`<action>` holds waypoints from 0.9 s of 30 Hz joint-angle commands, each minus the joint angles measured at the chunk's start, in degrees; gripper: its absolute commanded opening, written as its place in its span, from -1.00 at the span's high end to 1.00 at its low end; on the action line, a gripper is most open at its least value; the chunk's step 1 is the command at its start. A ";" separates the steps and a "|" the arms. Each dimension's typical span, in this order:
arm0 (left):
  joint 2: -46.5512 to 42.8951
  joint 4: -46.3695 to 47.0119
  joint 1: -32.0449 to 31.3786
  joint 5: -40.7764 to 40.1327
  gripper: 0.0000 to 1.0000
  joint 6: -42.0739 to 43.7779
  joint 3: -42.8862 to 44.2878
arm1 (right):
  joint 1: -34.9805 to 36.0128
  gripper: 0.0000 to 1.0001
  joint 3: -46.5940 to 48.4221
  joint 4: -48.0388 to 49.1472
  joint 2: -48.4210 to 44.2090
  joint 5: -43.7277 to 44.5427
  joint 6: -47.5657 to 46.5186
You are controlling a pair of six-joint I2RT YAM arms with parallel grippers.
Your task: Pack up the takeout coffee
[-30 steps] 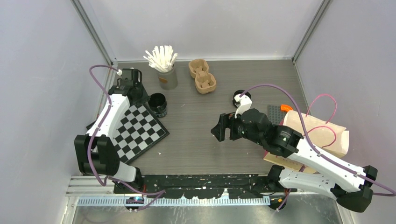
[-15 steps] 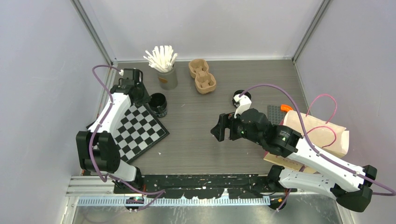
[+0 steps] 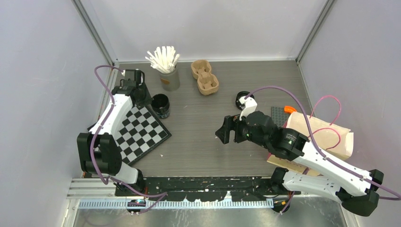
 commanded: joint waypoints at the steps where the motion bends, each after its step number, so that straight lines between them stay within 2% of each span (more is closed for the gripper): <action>1: -1.67 0.44 0.27 1.18 1.00 1.54 2.13 | 0.03 -0.82 -0.36 1.60 -1.21 1.16 -0.61; 4: -2.72 0.52 0.32 3.36 1.00 1.49 2.14 | -0.02 -0.82 -0.43 1.74 -1.27 1.24 -0.44; 27: -6.17 -2.93 1.17 3.63 1.00 0.55 5.11 | -0.02 -0.82 -0.20 3.71 2.31 2.06 0.61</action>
